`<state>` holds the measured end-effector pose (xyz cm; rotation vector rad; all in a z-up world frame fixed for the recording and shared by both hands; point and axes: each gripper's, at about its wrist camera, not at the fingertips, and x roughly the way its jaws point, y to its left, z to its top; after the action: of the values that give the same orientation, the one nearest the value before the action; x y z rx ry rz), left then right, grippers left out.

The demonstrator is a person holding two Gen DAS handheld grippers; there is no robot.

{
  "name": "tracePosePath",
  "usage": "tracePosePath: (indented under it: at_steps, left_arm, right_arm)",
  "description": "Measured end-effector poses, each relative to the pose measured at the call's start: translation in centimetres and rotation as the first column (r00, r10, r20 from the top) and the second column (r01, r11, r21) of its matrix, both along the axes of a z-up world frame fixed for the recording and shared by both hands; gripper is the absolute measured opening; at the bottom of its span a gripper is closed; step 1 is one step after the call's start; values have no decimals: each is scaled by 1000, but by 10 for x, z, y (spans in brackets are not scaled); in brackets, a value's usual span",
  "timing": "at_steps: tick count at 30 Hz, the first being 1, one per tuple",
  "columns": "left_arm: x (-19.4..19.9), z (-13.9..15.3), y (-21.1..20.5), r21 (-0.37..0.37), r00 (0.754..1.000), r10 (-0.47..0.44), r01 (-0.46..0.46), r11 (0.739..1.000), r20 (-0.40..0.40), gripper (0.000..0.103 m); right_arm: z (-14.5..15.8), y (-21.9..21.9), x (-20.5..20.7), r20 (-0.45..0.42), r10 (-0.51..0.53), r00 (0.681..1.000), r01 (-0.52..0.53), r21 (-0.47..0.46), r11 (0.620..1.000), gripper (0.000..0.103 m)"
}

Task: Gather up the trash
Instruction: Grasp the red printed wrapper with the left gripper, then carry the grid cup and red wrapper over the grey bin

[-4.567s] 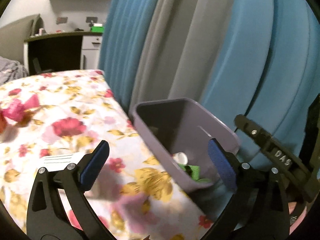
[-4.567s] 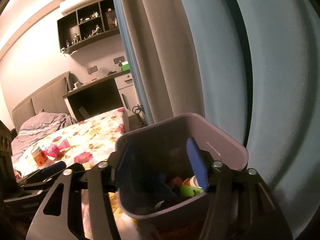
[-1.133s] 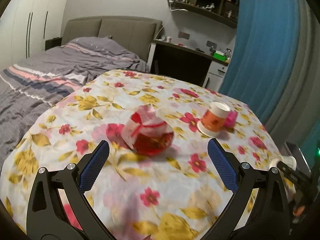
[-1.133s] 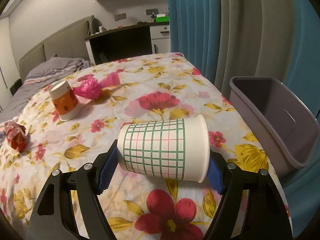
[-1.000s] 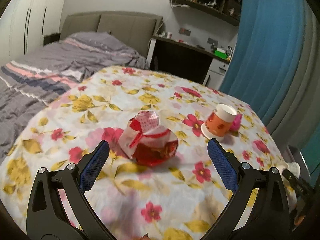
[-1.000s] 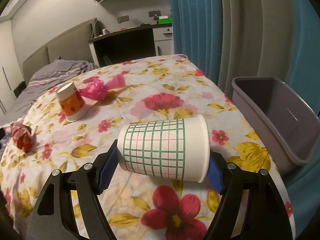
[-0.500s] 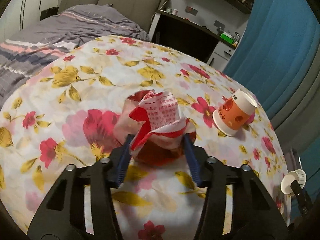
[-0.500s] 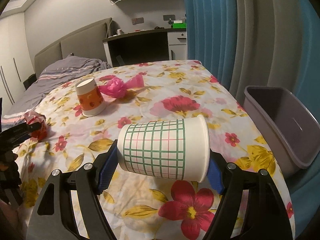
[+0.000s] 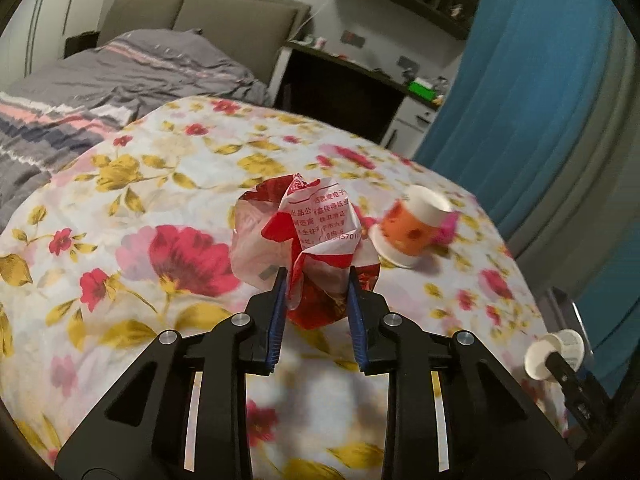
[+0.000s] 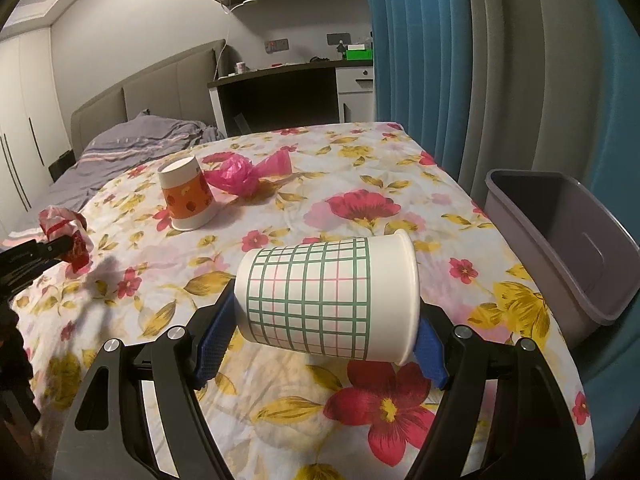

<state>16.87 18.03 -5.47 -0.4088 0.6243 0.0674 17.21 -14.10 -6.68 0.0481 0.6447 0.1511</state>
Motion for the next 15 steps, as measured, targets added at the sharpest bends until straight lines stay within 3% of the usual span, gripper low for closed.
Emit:
tracePosePath:
  at_steps: [15]
  left_arm:
    - [-69, 29, -79, 19, 981, -152, 150, 988, 120, 26]
  right_arm:
    - [17, -17, -45, 59, 51, 997, -53, 37, 998, 75]
